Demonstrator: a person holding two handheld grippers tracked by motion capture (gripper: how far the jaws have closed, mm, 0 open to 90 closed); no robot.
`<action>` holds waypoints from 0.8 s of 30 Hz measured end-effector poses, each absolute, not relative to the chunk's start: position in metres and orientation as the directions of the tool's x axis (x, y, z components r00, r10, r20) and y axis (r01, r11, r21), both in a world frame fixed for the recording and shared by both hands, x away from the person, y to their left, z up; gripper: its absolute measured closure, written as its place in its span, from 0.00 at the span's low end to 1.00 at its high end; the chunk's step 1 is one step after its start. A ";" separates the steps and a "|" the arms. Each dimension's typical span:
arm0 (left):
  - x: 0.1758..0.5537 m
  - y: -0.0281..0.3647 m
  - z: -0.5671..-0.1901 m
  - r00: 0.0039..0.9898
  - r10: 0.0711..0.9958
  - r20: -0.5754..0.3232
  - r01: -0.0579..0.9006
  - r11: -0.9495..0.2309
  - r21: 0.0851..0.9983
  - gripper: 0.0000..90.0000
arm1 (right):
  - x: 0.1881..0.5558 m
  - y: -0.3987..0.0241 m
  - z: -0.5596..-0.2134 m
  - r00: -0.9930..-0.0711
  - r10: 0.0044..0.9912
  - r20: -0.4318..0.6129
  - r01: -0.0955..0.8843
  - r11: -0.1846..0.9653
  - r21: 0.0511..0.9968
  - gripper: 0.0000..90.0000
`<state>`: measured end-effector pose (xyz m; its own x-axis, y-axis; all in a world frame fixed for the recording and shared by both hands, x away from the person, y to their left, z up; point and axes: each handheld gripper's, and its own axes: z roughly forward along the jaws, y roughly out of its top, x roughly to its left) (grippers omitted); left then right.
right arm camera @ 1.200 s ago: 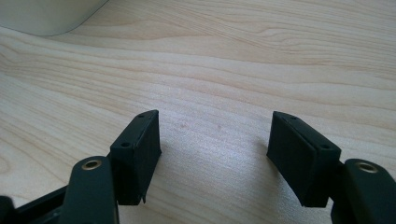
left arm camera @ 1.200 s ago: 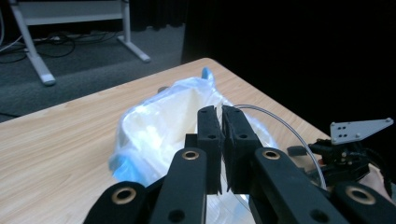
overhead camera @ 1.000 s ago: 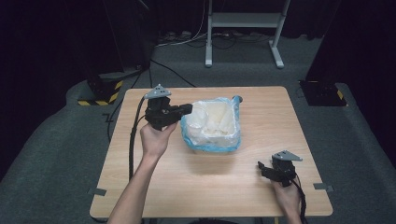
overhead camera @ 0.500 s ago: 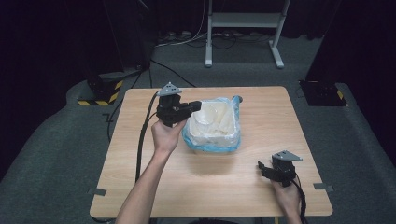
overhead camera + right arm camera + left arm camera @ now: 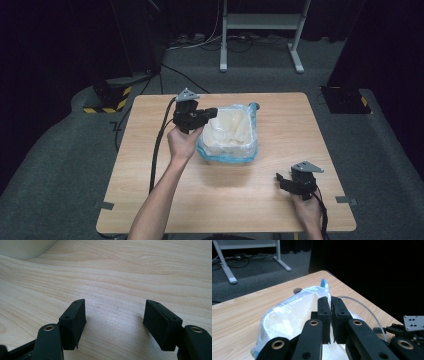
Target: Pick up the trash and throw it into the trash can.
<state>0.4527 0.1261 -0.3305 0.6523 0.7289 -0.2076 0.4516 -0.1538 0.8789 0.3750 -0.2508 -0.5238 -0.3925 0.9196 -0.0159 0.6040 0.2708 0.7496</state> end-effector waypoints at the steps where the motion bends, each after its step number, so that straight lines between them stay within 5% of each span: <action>1: 0.453 0.125 -0.332 0.652 0.729 -0.209 0.454 -0.154 0.878 0.95 | 0.375 -0.251 -0.524 -0.392 0.920 -0.016 0.604 0.271 0.750 0.37; 17: 0.461 0.119 -0.355 0.655 0.730 -0.197 0.471 -0.191 0.861 0.95 | 0.375 -0.251 -0.524 -0.396 0.918 -0.016 0.602 0.273 0.751 0.38; 24: 0.458 0.121 -0.360 0.626 0.758 -0.183 0.482 -0.191 0.855 0.70 | 0.375 -0.251 -0.524 -0.396 0.918 -0.016 0.602 0.273 0.751 0.38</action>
